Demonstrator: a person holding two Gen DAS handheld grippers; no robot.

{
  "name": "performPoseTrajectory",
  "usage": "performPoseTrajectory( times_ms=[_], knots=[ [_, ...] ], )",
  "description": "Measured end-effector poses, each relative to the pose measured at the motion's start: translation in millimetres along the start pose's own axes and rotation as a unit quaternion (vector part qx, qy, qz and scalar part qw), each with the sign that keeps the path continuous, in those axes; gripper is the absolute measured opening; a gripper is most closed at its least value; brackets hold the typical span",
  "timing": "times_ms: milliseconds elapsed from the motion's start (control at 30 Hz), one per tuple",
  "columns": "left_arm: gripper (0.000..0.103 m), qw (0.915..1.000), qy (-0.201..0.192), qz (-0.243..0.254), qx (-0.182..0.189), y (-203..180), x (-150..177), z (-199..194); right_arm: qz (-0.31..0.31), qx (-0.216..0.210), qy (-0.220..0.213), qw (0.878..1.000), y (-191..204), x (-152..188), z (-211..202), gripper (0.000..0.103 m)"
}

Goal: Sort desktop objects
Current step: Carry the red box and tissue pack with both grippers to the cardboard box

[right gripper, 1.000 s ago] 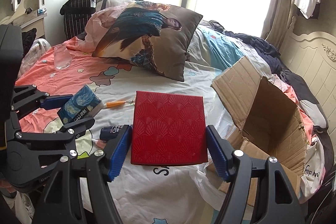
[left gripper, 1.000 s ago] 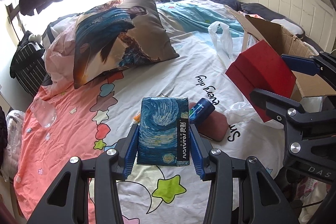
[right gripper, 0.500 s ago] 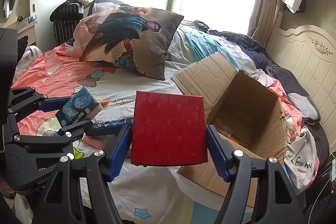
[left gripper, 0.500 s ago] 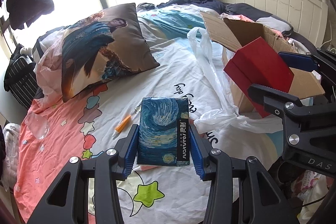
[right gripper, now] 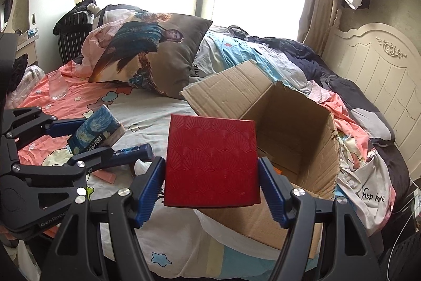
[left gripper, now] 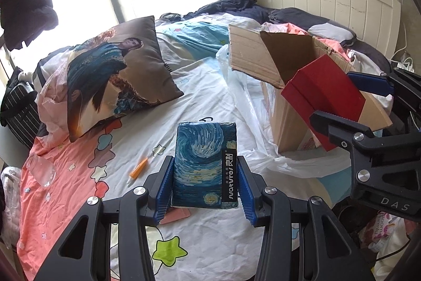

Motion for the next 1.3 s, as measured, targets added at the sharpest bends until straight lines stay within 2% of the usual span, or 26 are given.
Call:
performPoseTrajectory(
  times_ms=[367,800,1167,1300],
  knots=[
    [0.046,0.9992,-0.014,0.026,0.027,-40,-22,-1,0.033,0.028,-0.001,0.999,-47,10,-9,0.067],
    [0.046,0.9973,-0.008,0.037,0.062,-77,-36,14,0.058,0.044,-0.001,0.997,-80,17,-11,0.067],
    [0.046,0.9958,-0.013,0.053,0.074,-100,-54,22,0.072,0.059,0.004,0.996,-106,23,-7,0.067],
    [0.046,0.9954,-0.012,0.056,0.077,-108,-60,29,0.077,0.065,-0.008,0.995,-114,21,-11,0.067]
  ],
)
Point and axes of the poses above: each gripper's, at about its wrist camera, not at the fingertips, and z roughly the way its jaws point, y to its left, x to its underside, the point moved 8 cm from there along z, roughly the way its jaws point, and after that the axes turned 3 degrees about -z, right-handed, at the moved point
